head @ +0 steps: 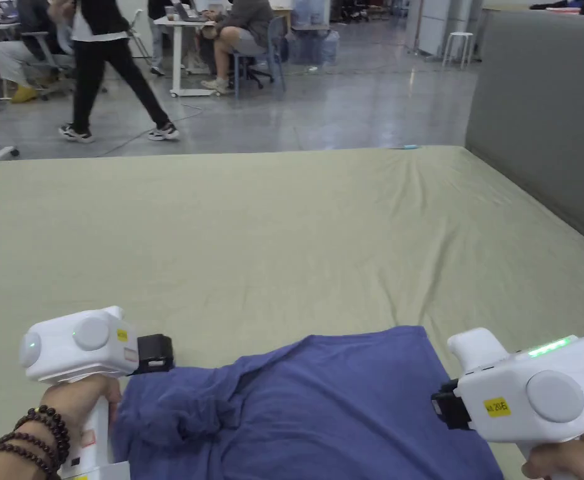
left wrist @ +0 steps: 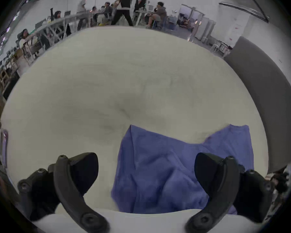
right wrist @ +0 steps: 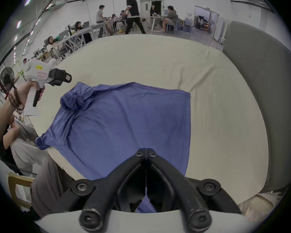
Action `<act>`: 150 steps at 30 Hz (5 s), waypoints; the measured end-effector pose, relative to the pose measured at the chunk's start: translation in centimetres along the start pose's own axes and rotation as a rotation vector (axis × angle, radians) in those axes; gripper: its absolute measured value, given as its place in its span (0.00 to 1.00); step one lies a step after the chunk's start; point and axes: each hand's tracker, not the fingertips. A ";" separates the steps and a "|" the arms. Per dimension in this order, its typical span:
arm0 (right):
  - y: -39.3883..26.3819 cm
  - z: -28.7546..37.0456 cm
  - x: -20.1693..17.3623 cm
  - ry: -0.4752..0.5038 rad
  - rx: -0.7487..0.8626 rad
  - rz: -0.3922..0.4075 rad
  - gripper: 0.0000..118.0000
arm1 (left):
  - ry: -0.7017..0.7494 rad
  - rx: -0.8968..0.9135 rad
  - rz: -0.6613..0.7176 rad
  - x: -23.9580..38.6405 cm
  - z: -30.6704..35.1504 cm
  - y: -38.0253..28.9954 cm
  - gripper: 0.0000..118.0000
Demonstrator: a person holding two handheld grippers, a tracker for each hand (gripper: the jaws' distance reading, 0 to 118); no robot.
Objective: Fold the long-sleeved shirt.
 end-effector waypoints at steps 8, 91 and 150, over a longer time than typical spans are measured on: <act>4.5 -5.4 3.9 -0.044 -0.052 -0.055 0.00 | 0.213 -0.076 -0.095 1.9 -5.8 0.3 0.51; -3.1 4.2 -2.3 -0.126 0.059 -0.056 0.00 | -0.090 0.107 -0.238 1.0 19.5 -14.8 0.00; -2.0 3.7 -9.8 0.026 0.095 0.037 0.00 | -0.268 -0.008 0.089 -15.4 17.2 -14.0 0.13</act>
